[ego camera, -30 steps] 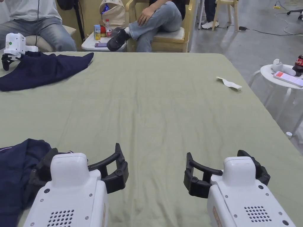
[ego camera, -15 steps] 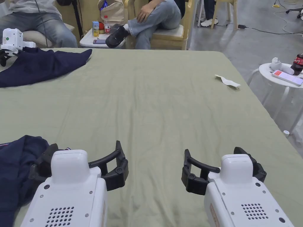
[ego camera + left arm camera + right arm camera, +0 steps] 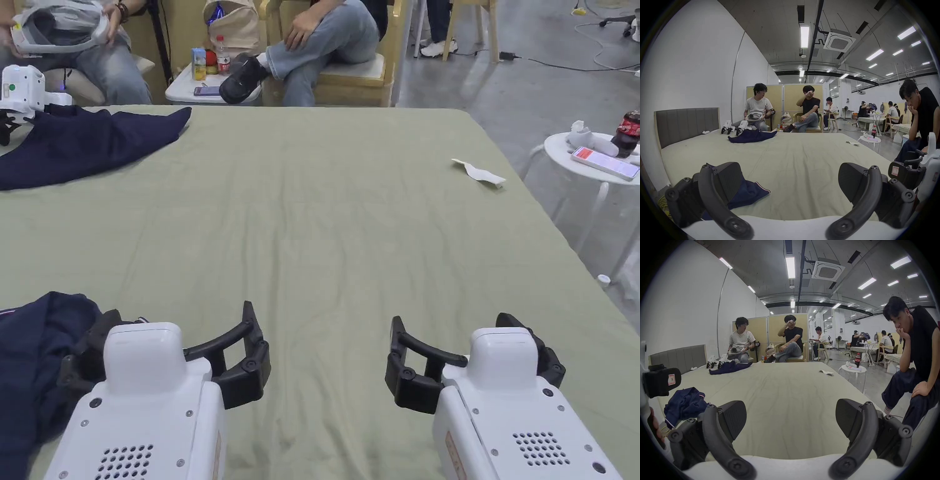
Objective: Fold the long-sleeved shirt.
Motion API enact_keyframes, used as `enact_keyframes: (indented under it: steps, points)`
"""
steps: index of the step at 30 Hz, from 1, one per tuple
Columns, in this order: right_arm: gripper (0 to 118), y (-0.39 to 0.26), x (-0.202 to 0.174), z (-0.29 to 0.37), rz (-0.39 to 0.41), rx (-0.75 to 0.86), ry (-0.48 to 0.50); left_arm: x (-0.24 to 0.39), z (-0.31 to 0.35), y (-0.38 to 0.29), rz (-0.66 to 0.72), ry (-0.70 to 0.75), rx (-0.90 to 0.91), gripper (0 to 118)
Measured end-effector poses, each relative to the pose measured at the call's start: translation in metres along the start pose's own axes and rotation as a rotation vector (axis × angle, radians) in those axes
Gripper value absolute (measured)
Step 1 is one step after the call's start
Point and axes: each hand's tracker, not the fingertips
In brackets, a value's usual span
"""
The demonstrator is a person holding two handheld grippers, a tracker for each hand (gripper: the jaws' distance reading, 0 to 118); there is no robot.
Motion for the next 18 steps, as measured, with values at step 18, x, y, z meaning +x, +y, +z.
enact_keyframes:
  steps: [18]
  points:
    - [113,0.0016,0.0025,0.0026,-0.003,0.009,-0.006,0.0032,0.0046,0.0043,-0.018,0.004,0.029,116]
